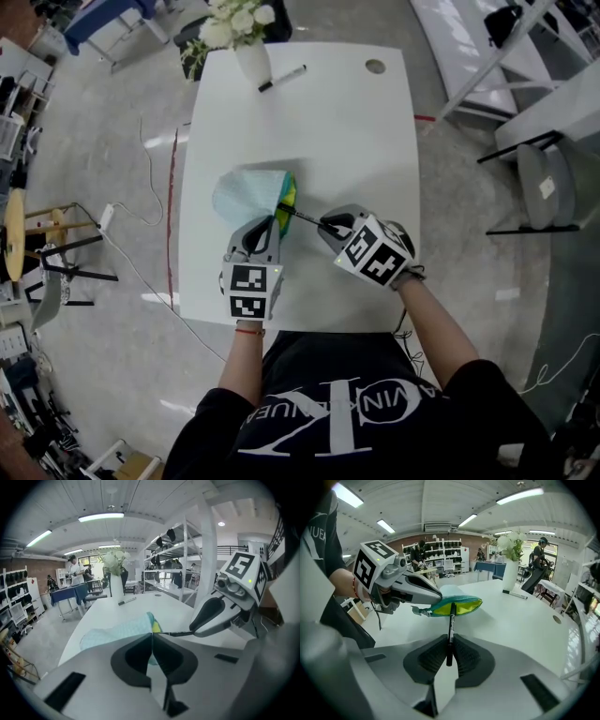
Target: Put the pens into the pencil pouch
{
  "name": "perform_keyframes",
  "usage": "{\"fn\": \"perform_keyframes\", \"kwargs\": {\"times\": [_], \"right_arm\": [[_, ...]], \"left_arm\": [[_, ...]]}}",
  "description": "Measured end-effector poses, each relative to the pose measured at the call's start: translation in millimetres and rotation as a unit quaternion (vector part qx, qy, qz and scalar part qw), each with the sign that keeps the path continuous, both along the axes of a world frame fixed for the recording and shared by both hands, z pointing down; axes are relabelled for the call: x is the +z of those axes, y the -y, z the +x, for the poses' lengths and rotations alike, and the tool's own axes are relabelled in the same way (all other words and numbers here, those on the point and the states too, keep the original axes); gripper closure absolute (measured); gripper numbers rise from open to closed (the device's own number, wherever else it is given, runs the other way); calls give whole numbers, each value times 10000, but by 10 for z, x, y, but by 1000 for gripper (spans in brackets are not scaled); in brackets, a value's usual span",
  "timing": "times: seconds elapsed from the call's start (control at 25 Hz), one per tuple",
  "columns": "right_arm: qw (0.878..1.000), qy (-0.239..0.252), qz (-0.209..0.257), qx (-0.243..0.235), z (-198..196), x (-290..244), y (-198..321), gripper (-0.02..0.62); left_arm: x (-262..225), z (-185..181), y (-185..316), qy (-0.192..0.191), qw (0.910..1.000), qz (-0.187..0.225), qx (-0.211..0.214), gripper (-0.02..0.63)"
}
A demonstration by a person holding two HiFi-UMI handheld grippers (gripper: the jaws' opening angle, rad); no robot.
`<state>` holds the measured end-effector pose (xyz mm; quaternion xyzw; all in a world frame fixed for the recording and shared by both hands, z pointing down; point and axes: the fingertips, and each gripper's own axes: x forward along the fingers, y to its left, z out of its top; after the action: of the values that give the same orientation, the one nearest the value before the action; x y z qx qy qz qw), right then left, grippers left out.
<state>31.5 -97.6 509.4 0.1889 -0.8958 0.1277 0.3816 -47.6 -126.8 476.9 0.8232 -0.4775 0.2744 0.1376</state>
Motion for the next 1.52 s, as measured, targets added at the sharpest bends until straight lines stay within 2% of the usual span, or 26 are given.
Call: {"fn": "perform_keyframes", "kwargs": {"times": [0.28, 0.56, 0.72, 0.92, 1.2, 1.52], "right_arm": [[9998, 95, -5, -163, -198, -98, 62, 545], [9991, 231, 150, -315, -424, -131, 144, 544], [9980, 528, 281, -185, -477, -201, 168, 530], [9968, 743, 278, -36, -354, -253, 135, 505], [9961, 861, 215, 19, -349, -249, 165, 559], [9954, 942, 152, -129, -573, -227, 222, 561]], "left_arm": [[-69, 119, -96, -375, 9986, 27, 374, 597], [-139, 286, -210, -584, 9947, 115, 838, 597], [-162, 195, -169, -712, 9954, 124, 625, 597], [-172, 75, -119, -787, 9958, 166, 442, 597], [-173, 81, -90, -839, 9954, 155, 443, 597], [-194, 43, -92, -861, 9951, 191, 440, 597]]}}
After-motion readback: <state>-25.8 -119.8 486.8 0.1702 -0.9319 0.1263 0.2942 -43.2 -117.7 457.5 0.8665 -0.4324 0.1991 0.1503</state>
